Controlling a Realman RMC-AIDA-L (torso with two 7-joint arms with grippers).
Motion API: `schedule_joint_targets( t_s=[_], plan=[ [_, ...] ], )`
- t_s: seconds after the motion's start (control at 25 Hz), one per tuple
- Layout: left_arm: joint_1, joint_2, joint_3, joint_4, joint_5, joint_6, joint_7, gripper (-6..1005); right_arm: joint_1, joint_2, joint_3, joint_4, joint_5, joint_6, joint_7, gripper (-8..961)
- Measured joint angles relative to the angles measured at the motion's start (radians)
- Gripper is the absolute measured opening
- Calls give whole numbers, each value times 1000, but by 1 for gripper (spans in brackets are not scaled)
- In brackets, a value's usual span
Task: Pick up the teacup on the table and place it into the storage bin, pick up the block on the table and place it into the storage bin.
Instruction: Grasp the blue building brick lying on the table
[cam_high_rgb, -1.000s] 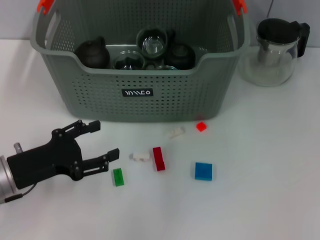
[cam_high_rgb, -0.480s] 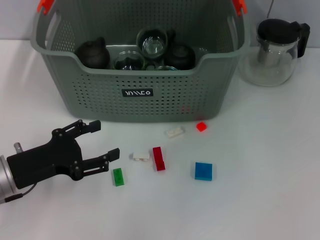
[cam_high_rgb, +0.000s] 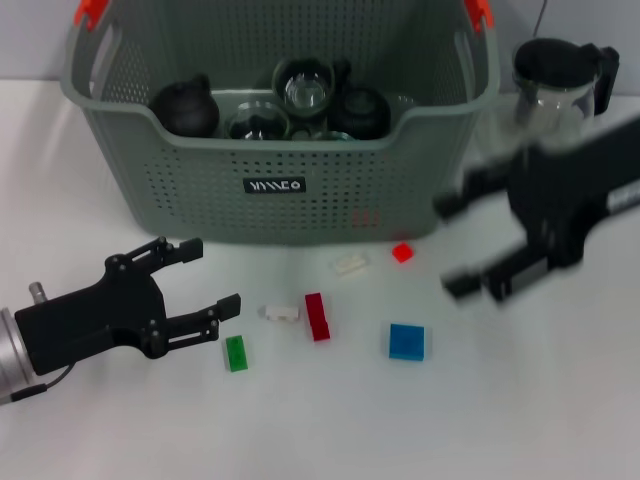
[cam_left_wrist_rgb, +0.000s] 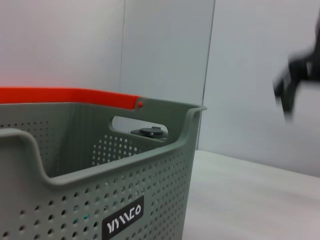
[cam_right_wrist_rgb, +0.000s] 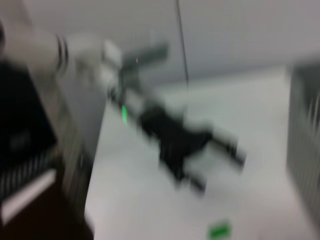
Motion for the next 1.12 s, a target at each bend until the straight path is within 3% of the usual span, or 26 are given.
schedule_joint_targets(
  t_s=[0.12, 0.24, 0.32, 0.76, 0.92, 1.12],
  plan=[
    [-6, 0, 0, 0, 0, 1, -4, 870, 5, 40, -52, 0, -143, 27, 3, 945],
    [-8, 0, 0, 0, 1, 1, -5, 870, 35, 95, -83, 1, -292, 89, 10, 944],
    [-9, 0, 0, 0, 1, 1, -6, 870, 54, 111, -139, 22, -344, 150, 33, 944],
    [-10, -2, 0, -1, 2, 2, -6, 870, 121, 111, -607, 181, -357, 530, 221, 945],
    [-11, -3, 0, -2, 2, 2, -6, 870, 145, 115, -677, 237, -355, 581, 250, 945],
    [-12, -4, 0, -2, 3, 2, -6, 870, 159, 116, -690, 282, -352, 607, 266, 945]
  ],
)
